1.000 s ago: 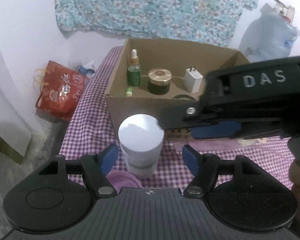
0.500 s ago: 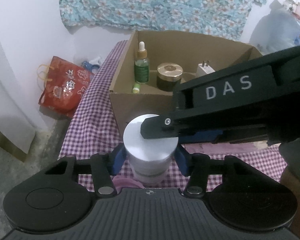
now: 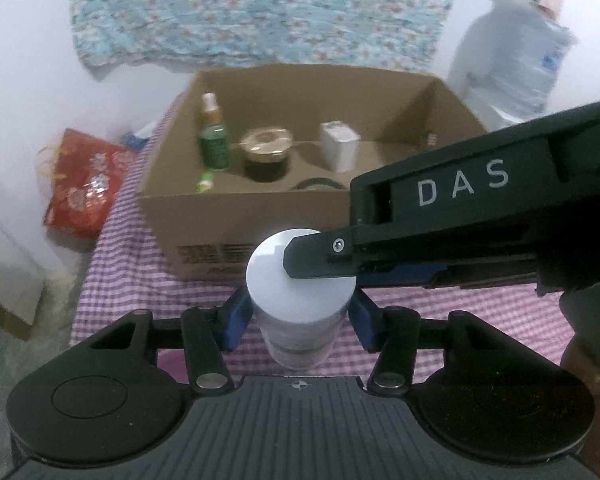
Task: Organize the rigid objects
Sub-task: 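Lift the white supplement bottle off the table with the right tool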
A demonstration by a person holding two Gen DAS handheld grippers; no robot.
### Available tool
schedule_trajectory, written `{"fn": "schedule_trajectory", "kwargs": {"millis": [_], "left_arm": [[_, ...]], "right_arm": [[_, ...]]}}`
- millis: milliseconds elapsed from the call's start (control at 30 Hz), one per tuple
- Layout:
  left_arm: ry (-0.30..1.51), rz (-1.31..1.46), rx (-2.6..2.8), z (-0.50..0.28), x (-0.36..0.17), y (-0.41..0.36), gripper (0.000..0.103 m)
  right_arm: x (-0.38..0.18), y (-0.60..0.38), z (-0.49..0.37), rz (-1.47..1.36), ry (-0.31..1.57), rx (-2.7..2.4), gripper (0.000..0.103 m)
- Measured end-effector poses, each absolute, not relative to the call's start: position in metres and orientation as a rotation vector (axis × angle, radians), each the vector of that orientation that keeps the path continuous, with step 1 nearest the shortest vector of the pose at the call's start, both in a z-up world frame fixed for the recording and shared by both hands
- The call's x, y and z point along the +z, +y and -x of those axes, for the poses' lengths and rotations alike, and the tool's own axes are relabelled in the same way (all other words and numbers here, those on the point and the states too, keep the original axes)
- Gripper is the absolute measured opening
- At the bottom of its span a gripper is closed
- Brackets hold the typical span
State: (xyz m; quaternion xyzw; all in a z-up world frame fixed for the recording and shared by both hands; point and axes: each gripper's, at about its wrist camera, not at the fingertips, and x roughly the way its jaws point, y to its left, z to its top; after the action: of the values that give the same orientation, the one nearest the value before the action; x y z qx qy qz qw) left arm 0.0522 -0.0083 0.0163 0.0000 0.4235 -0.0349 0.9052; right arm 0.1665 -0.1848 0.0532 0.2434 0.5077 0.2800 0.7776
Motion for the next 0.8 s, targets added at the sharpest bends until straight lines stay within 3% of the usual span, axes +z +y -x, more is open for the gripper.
{"fn": "schedule_trajectory", "kwargs": {"millis": [433,800], "left_arm": [[0.864,-0.079,-0.235,-0.041,0.016,-0.072,0.052],[0.911,-0.111,-0.257,-0.043,0.001,-0.082,0.052]], "right_arm": [[0.062,-0.258,-0.131,-0.583,1.032,0.432,0.04],[0.043,-0.272,-0.126,-0.629,1.057,0.401,0.04]]}}
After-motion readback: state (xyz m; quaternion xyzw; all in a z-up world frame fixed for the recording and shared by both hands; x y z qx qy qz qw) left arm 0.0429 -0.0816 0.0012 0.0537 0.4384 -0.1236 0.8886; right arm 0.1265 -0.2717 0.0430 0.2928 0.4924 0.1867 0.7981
